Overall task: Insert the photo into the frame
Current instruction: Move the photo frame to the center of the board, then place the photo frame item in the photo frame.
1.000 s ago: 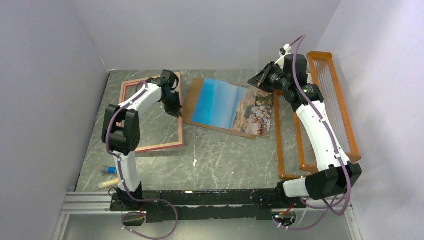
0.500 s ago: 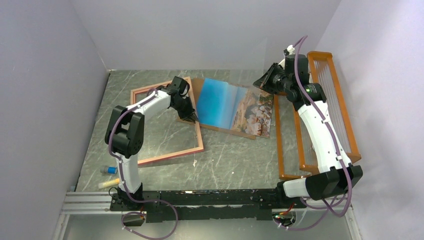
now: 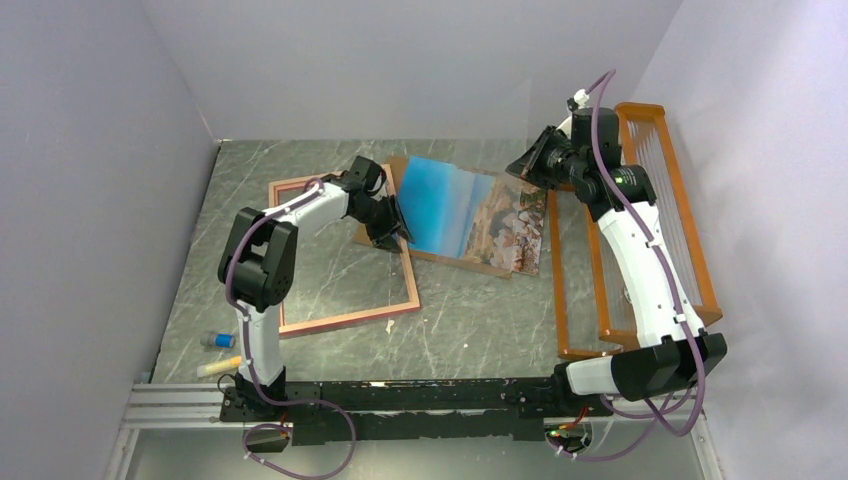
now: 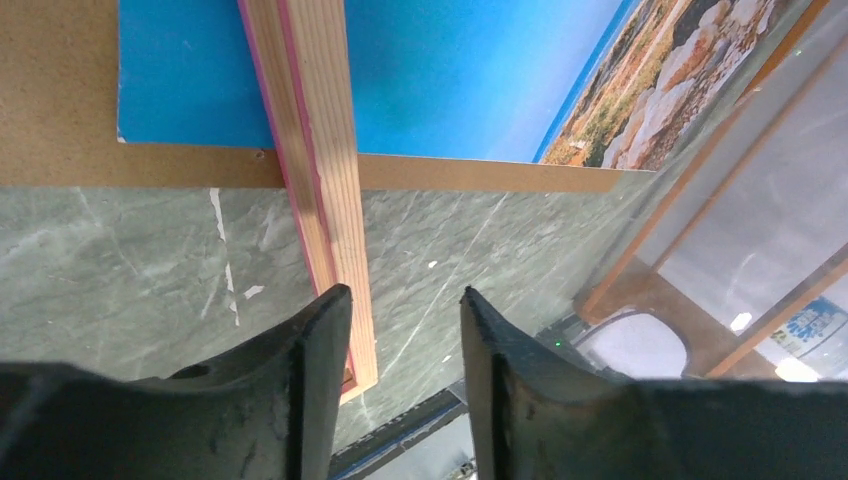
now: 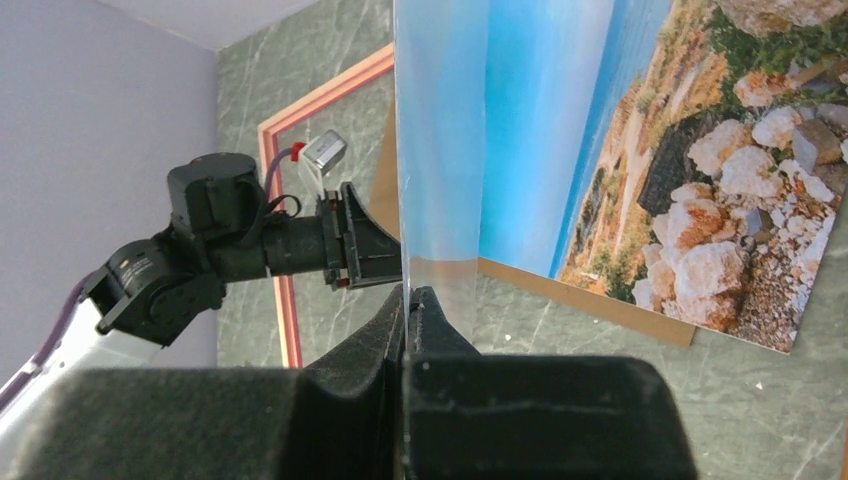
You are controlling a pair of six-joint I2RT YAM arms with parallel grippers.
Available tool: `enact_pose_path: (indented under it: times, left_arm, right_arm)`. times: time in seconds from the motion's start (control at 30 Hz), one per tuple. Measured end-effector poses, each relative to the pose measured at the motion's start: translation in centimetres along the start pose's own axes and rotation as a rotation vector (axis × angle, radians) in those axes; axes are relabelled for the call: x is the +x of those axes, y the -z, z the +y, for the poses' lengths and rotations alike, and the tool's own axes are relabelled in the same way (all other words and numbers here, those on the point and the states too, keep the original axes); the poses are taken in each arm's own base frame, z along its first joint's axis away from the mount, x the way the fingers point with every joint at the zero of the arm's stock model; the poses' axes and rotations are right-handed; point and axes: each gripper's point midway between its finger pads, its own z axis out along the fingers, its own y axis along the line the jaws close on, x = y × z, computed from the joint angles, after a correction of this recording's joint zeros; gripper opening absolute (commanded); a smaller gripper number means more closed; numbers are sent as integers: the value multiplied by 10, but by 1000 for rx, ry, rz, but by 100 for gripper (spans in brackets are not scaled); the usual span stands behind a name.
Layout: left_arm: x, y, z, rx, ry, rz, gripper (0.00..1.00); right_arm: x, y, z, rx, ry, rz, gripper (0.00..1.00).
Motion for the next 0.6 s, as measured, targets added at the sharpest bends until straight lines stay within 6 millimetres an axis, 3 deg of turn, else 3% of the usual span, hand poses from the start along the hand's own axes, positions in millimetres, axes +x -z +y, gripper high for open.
enact_pose_path:
  times: [0.17,0.3,0.43,0.53,0.6]
  left_arm:
    - [-8,7,2,6,-22,-18,77]
    - [-31,37,13,-6,-20,-97,90]
    - [-75,97,42,-28,30,-257,89]
    - [-109,149,82,-68,93,-404,86]
    - [-126,181,119,-115,157,-491,85]
  right_arm:
    - [-6,8,15,-58,10,-4,0]
    - [-3,10,30,-125,5,16,0]
    - [3,9,55,-209,3,31,0]
    - [18,4,86,-294,13,64,0]
    - [31,-4,108,-347,11,95,0]
